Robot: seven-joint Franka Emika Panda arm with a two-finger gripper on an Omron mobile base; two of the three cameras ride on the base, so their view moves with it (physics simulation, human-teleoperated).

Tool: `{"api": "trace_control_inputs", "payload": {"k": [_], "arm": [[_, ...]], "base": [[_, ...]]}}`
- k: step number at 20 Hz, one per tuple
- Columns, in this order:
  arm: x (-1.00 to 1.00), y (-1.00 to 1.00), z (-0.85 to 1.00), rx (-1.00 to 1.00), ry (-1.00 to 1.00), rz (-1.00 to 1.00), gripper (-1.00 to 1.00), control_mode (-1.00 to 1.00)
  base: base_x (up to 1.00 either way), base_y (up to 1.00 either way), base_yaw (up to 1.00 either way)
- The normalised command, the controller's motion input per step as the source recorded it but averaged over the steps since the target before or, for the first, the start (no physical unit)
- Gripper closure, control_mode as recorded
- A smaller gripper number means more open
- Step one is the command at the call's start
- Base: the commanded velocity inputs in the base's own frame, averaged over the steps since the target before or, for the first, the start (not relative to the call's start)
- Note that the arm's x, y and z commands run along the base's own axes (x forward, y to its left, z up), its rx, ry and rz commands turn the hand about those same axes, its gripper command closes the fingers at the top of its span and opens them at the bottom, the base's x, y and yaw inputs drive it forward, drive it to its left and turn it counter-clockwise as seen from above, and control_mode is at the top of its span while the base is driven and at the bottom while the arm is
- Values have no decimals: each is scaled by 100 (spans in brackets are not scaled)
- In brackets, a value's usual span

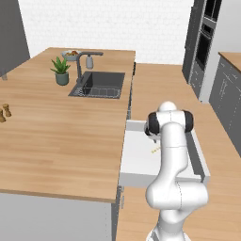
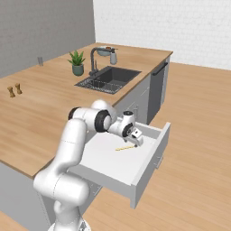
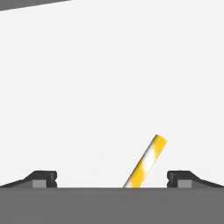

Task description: Take a straw from the drawer in front and place it inside the glass cup on the dining counter.

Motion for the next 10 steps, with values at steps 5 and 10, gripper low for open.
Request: {"api": "trace_control_inputs", "payload": {"k": [5,10], "arm": [[-6,0,-38,0,8,-5,-100,-100],[-4,0,-32,0,3,-5,-100,-100]], "base": [[0,0,0],[0,0,0]]}}
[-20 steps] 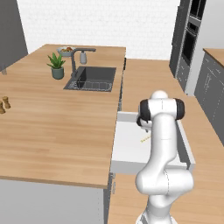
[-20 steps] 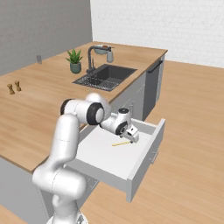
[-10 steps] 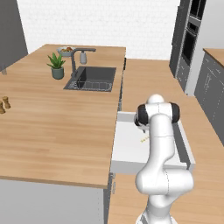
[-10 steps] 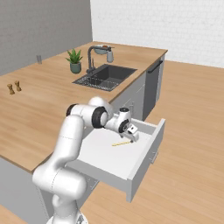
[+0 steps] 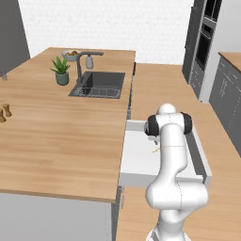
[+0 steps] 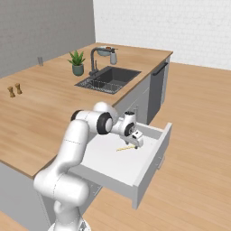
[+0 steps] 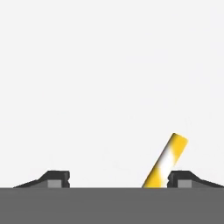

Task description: Take a straw from the drawer in front and place it inside the glass cup on the dining counter.

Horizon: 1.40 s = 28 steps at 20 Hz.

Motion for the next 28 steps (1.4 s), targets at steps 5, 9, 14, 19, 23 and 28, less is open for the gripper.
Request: {"api": "trace_control_inputs", "payload": {"k": [5,9,14,19,23,28], "arm": [[-4,0,-57,0,0,-1,100,-100],[-39,-8,-74,2,-14,-1,100,-100],[-49,-19,-70,4,-23,-2,100,-100],[-6,-2,-28,0,-15,-3,100,-100],[0,0,33,0,-1,-5,100,-100],[-19,0,100,0,0,-3,100,-100]], "base": [[0,0,0],[0,0,0],[0,0,0],[0,0,0],[0,0,0],[0,0,0]]}}
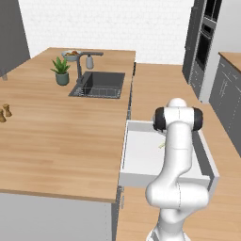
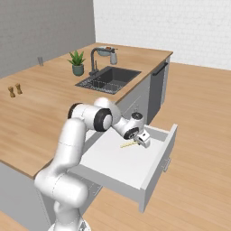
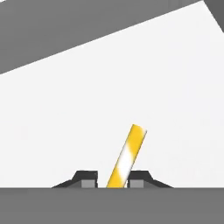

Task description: Take a straw from the drawer in front and place it inside the glass cup on the dining counter.

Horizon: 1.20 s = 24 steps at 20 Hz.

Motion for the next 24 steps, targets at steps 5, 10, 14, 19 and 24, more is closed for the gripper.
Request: {"api": "trace_control_inputs", "payload": {"k": [5,10,14,19,24], "arm": [[-29,3,100,2,0,0,100,-100],[-26,36,100,0,0,1,100,-100],[-24,53,100,0,0,6,100,-100],[-27,58,100,0,0,13,100,-100],[-47,59,100,0,0,20,100,-100]], "base": [[0,0,0],[0,0,0],[0,0,0],[0,0,0],[0,0,0]]}}
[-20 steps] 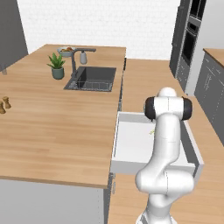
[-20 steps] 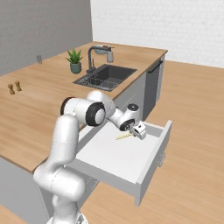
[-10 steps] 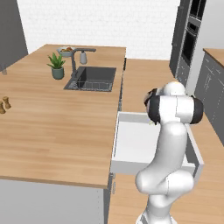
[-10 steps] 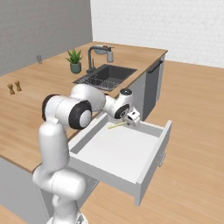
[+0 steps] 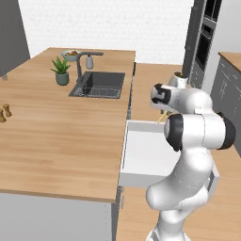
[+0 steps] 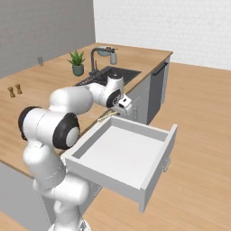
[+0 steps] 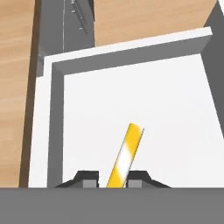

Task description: Take a straw from the drawer in front and place it inside the glass cup on the dining counter.

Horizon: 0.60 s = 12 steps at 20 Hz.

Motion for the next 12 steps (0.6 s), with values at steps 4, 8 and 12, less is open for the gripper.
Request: {"api": "trace_control_inputs", "payload": {"k": [4,8,12], "arm": [[-64,38,100,0,0,20,100,-100],[-75,22,100,0,0,18,100,-100],[-86,16,76,0,-1,16,100,-100]], "base": [[0,0,0],[0,0,0],[0,0,0]]}}
